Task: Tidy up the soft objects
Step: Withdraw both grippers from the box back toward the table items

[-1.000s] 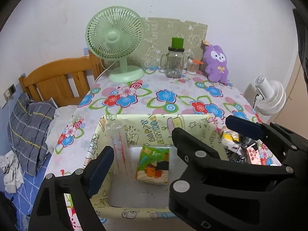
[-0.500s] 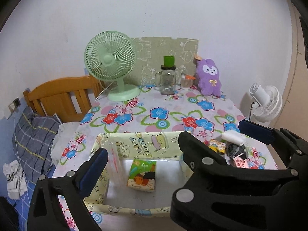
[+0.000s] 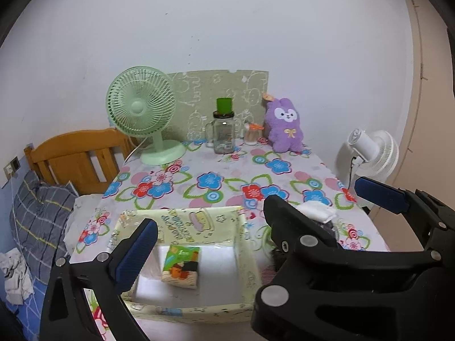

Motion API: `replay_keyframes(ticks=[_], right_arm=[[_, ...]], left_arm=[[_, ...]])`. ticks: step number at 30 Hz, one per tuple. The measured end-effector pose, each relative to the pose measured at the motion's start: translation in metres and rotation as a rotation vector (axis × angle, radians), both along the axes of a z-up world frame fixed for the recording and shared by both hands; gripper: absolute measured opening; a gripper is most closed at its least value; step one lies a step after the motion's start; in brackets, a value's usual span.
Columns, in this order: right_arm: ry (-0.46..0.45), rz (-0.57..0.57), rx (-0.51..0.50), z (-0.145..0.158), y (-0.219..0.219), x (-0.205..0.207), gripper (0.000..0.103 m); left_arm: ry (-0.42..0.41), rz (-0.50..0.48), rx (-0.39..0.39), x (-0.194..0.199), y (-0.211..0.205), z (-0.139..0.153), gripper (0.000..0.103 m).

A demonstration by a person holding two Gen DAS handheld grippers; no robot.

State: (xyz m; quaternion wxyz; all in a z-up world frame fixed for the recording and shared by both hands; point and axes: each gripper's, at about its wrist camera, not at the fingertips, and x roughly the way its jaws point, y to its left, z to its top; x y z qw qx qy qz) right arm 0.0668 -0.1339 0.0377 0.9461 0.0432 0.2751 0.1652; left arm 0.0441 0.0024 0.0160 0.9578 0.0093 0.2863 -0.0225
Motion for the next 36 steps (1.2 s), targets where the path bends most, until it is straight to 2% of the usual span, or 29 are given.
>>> replay_keyframes(ticks=[8,19,24,36], right_arm=[[-0.013,-0.057,-0.018,-0.001,-0.021,-0.009,0.097],[-0.016,-0.126,-0.011,-0.014,-0.055,-0.021,0.098],[-0.007,-0.164,-0.025,-0.022,-0.068,-0.025,0.098],[0.038,-0.185,-0.037,-0.053,-0.094,-0.027,0.097]], left_arm=[[-0.017,-0.056,-0.015,-0.004,-0.021,-0.002,0.103],[-0.014,-0.124,0.002,-0.01,-0.057,-0.011,0.103],[-0.013,-0.14,-0.013,-0.012,-0.069,-0.018,0.102],[0.043,-0.21,-0.023,-0.012,-0.099,-0.047,0.098]])
